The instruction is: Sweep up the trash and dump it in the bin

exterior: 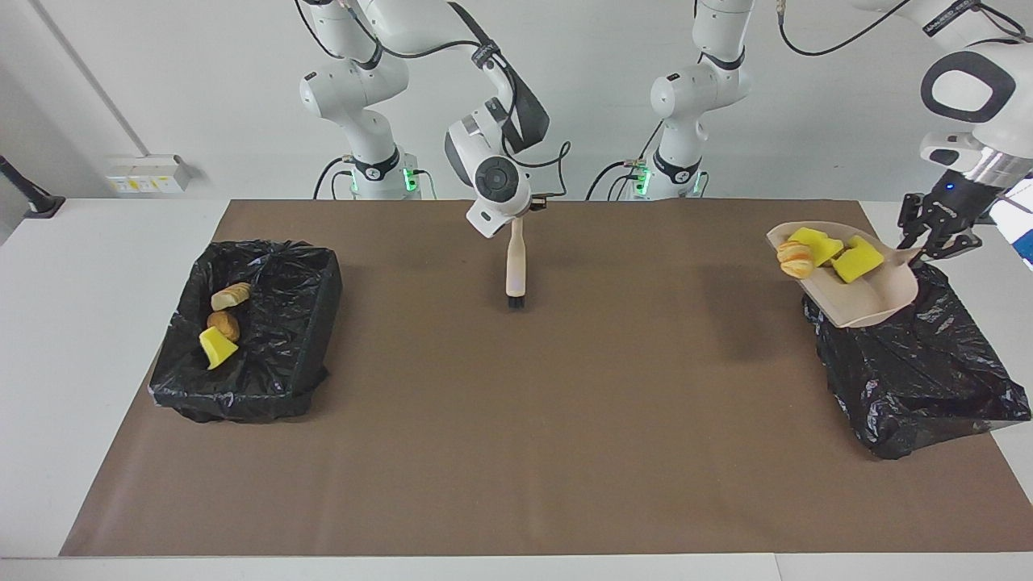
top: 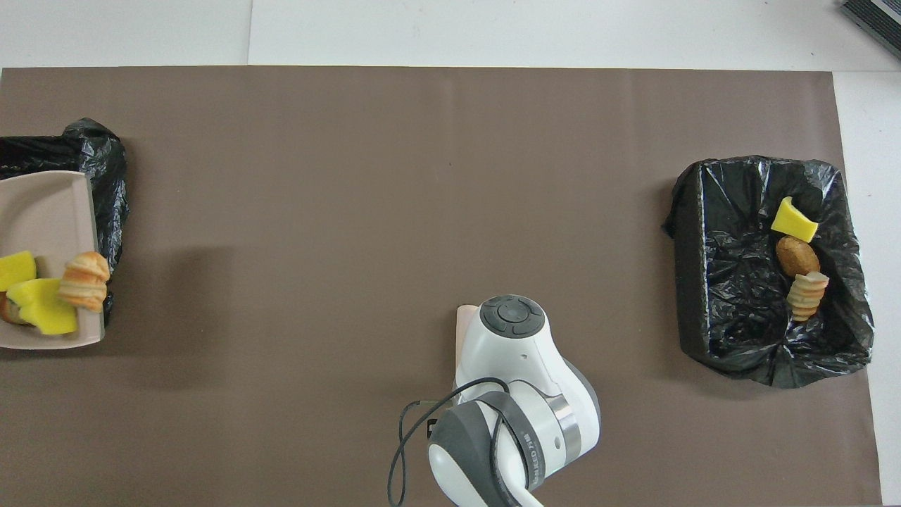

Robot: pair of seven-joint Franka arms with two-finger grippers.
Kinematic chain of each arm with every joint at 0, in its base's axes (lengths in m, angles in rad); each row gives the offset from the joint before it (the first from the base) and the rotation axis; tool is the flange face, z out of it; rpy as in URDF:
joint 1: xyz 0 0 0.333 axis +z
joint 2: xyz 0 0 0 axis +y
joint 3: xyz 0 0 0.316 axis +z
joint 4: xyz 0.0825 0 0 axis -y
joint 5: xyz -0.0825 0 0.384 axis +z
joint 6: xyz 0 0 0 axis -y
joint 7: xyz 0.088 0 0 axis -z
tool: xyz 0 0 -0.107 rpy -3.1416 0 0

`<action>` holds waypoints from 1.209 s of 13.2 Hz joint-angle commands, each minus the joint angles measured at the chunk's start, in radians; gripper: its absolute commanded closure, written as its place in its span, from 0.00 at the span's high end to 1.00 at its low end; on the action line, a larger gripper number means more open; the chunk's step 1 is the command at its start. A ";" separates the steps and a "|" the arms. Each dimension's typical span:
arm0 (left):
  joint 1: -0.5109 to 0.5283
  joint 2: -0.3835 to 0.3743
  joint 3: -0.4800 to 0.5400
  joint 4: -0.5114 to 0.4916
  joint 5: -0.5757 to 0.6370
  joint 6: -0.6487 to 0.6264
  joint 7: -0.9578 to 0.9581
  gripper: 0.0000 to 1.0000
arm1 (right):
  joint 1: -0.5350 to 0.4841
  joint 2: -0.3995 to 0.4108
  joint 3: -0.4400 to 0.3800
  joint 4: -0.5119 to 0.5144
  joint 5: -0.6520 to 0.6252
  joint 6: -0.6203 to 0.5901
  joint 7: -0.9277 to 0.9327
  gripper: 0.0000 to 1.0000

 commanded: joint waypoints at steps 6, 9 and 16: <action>0.114 0.356 -0.008 0.371 0.253 0.201 0.202 0.00 | 0.007 -0.006 0.009 -0.061 0.003 0.105 -0.027 0.00; 0.100 0.394 -0.008 0.420 0.417 0.225 0.095 0.00 | 0.006 -0.006 0.009 -0.063 0.003 0.107 -0.031 0.03; 0.043 0.394 -0.008 0.425 0.763 0.205 -0.231 0.00 | 0.013 0.037 0.008 0.018 -0.030 0.116 -0.027 1.00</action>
